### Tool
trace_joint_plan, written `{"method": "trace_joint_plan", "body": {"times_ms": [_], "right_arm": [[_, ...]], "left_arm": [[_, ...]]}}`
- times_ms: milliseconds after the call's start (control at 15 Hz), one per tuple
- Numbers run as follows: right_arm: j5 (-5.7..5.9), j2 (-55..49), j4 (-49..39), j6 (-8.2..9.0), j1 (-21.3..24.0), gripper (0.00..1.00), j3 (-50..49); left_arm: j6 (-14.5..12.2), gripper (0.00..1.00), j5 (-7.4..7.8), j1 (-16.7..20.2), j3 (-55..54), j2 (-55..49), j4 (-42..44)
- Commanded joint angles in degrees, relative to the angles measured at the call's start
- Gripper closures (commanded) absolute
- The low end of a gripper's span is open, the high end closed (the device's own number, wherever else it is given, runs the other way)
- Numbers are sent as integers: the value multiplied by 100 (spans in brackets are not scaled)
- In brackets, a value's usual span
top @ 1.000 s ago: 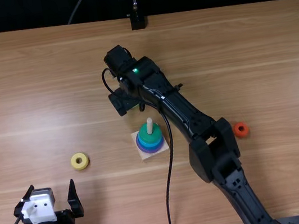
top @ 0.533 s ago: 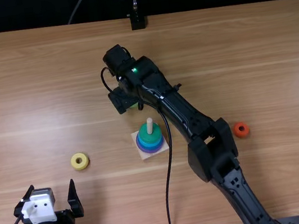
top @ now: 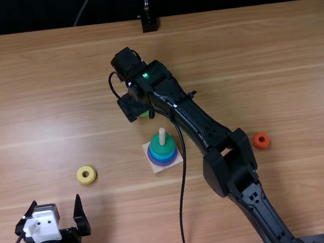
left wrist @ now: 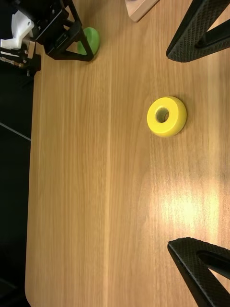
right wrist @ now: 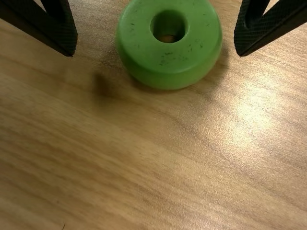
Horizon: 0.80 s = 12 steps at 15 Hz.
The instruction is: Build the Hanoi tower: stack the rings onto the peg from bottom to top in this color order: purple, dark blue, light blue, dark green, light green, yellow, orange.
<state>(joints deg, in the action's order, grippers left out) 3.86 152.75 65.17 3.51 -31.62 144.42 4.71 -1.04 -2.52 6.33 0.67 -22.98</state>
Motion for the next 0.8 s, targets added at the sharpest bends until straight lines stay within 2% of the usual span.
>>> {"method": "trace_joint_plan", "body": {"times_ms": [0, 67, 133, 267, 400, 467, 533, 733], "right_arm": [[-17, 185, -3, 29, -2, 28, 157], [-27, 194, -3, 39, -2, 43, 157], [-27, 194, -3, 39, -2, 50, 148], [-27, 194, 29, 39, -2, 62, 148], [-17, 194, 92, 29, -2, 62, 139], [-17, 212, 102, 29, -11, 66, 113], [-27, 238, 113, 29, -2, 78, 104], [-27, 247, 145, 50, -11, 99, 95]], "left_arm": [[-28, 0, 41, 24, -633, -67, -444], [-28, 0, 41, 24, -633, -67, -444], [-28, 0, 41, 24, -633, -67, -444], [-28, 0, 41, 24, -633, -67, -444], [-28, 0, 41, 24, -633, -67, -444], [-28, 0, 41, 24, -633, -67, -444], [-28, 0, 41, 24, -633, -67, -444], [-28, 0, 41, 24, -633, -67, -444]]}}
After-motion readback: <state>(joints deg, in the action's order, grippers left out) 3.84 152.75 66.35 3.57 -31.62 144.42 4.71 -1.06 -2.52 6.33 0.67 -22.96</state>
